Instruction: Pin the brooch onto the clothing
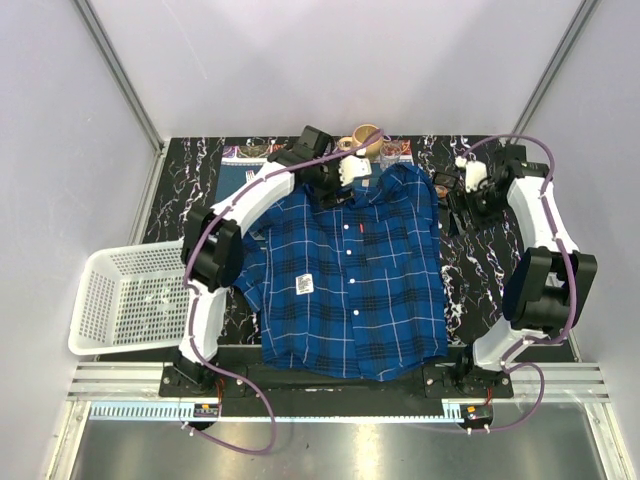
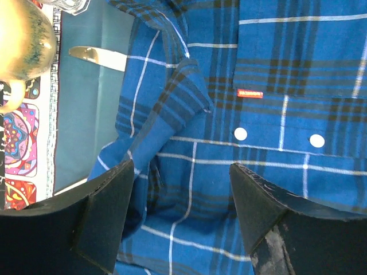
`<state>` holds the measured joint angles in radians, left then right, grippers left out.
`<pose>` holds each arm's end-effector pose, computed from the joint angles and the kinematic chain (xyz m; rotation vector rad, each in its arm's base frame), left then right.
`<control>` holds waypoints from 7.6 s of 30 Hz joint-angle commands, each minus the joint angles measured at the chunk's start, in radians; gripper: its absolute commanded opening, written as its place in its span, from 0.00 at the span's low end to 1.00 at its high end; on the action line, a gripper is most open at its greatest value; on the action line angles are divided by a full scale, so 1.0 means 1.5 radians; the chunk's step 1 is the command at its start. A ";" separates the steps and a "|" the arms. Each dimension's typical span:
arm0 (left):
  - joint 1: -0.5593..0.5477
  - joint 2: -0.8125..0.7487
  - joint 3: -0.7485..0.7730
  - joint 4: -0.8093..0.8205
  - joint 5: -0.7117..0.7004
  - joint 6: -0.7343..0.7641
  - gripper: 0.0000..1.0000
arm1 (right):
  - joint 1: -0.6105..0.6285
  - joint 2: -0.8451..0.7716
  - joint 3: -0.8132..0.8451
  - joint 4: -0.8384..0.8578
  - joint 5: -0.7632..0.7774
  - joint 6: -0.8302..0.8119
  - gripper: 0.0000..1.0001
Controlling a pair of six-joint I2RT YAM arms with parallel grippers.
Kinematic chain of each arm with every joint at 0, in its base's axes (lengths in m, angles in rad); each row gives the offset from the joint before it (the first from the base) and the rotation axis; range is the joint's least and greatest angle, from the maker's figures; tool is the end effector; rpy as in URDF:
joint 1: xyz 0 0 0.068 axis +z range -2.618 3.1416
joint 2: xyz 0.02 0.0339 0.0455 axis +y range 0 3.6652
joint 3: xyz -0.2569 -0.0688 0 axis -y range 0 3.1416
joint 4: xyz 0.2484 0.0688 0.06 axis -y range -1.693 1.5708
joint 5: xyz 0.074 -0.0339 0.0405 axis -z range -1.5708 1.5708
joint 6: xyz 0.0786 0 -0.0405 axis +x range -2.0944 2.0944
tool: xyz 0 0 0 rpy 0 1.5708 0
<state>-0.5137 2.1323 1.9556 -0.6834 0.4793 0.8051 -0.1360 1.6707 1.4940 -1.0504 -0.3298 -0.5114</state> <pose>0.4226 -0.2800 0.2374 1.6015 1.7197 -0.4397 0.3509 -0.0223 0.2448 -0.5805 2.6384 0.2770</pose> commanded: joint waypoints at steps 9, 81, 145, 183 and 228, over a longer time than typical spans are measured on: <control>0.000 0.082 0.046 0.171 -0.143 0.027 0.35 | 0.003 0.004 -0.073 -0.021 0.022 -0.044 0.77; 0.062 -0.299 -0.223 -0.262 -0.356 0.144 0.00 | 0.198 -0.062 -0.058 -0.001 -0.034 -0.011 0.75; 0.478 -0.726 -0.498 0.136 0.192 -0.580 0.99 | 0.672 0.025 -0.148 0.138 0.129 -0.048 0.64; 0.292 -0.786 -0.803 0.241 0.131 -0.980 0.89 | 0.554 -0.142 -0.269 0.453 -0.265 0.513 0.11; 0.457 -0.842 -0.817 0.229 0.077 -0.985 0.92 | 0.750 0.289 0.146 0.322 0.348 0.365 0.54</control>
<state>0.1608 0.8738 0.6880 -0.3683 0.5983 -0.6632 0.9802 2.0911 1.6539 -0.5491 0.1268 0.0246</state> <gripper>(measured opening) 0.922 0.559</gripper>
